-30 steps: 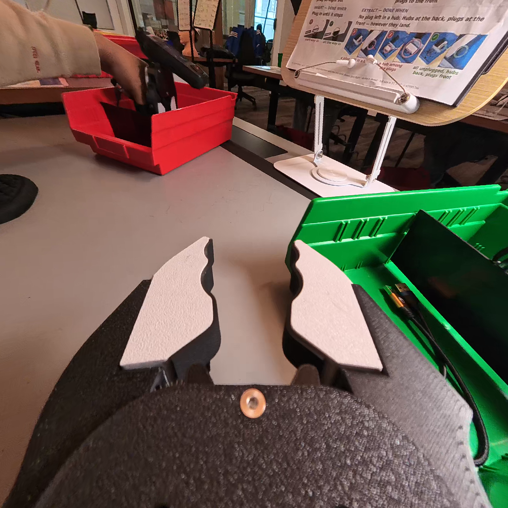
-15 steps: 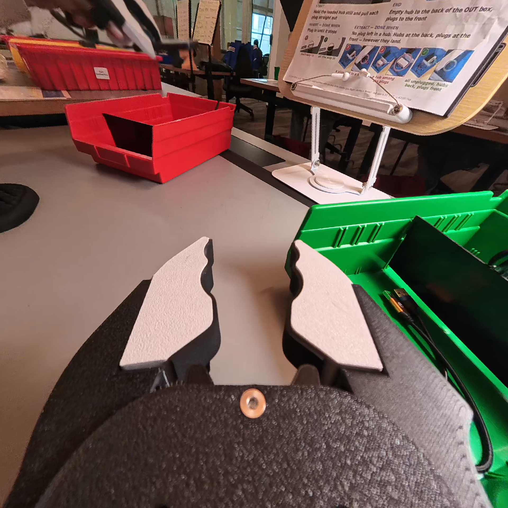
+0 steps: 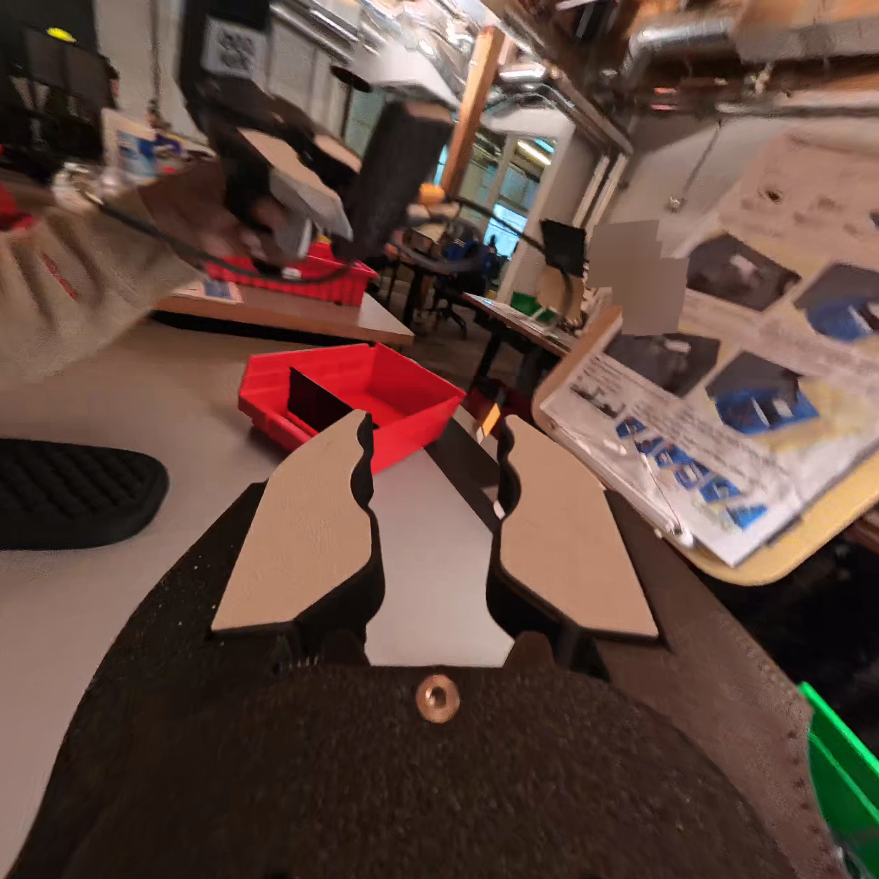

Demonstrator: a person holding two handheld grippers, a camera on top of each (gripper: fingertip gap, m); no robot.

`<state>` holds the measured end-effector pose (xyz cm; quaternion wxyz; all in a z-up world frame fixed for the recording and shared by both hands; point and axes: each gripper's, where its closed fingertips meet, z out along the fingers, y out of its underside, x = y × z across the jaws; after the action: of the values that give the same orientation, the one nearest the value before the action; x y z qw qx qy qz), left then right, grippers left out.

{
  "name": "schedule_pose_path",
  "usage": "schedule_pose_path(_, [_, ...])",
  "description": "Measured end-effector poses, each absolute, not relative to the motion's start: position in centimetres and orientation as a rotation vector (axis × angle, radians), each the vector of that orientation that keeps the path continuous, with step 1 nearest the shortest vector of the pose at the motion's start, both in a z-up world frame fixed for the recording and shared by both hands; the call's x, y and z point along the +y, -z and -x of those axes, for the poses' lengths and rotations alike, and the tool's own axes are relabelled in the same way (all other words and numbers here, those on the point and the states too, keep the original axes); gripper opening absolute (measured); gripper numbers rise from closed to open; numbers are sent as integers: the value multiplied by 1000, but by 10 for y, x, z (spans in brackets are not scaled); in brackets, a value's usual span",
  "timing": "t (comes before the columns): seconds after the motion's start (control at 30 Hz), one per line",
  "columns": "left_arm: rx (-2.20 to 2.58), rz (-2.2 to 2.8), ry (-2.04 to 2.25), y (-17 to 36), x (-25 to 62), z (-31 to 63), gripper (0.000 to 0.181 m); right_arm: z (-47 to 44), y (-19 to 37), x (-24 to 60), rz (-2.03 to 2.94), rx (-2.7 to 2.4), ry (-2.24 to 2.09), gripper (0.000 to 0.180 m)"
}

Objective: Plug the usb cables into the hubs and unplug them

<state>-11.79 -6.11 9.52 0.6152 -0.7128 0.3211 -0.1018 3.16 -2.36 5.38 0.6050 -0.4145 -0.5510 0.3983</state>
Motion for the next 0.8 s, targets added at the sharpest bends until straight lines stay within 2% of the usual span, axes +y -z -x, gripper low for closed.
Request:
schedule_pose_path(0.17, [806,1410,733,-82,-81,30,45,-20,-71,-88,832,-1465,-1068,35])
schedule_pose_path(0.4, [848,1457,980,-44,-73,2,45,-13,-54,-78,841,-1509,-880,46])
schedule_pose_path(0.6, [957,1478,1163,-25,-88,-15,45,-21,-51,-63,818,-1521,-846,65])
schedule_pose_path(0.73, [1080,1498,1286,-10,-105,-31,45,-29,-42,-87,701,-1657,-861,54])
schedule_pose_path(0.8, [1119,1510,1343,-2,-110,-38,45,-32,-31,-99,650,-1748,-840,40])
